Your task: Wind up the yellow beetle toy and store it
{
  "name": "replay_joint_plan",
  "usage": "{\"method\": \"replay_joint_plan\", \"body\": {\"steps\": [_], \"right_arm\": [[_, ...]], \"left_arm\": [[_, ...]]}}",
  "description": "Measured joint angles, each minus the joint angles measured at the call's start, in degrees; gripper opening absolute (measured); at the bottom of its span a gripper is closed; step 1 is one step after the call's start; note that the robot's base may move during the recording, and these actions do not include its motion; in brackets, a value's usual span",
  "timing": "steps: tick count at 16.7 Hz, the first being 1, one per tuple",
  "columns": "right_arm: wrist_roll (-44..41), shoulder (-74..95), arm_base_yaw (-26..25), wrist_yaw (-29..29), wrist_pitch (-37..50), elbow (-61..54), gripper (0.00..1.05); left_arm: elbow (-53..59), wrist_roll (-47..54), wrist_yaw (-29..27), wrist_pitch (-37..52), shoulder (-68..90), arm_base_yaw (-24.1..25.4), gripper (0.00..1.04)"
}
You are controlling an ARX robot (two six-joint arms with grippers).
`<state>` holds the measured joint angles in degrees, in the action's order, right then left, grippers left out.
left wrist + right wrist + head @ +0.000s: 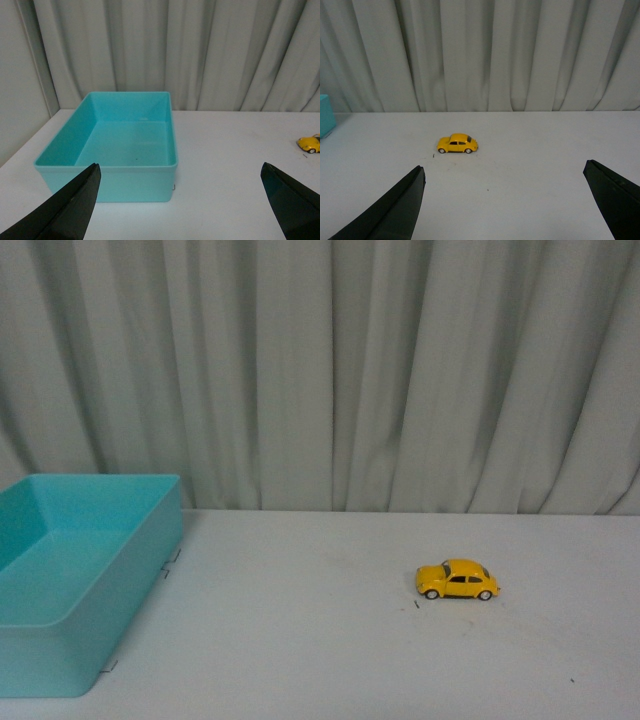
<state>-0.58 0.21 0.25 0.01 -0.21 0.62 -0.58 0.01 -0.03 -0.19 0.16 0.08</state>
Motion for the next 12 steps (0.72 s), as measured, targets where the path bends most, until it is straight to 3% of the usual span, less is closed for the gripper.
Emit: {"method": "replay_joint_plan", "body": {"steps": [12], "right_arm": [[-0.02,0.0,0.0,0.0,0.0,0.0,0.98]], "left_arm": [[0.02,0.0,0.0,0.0,0.0,0.0,0.98]]}}
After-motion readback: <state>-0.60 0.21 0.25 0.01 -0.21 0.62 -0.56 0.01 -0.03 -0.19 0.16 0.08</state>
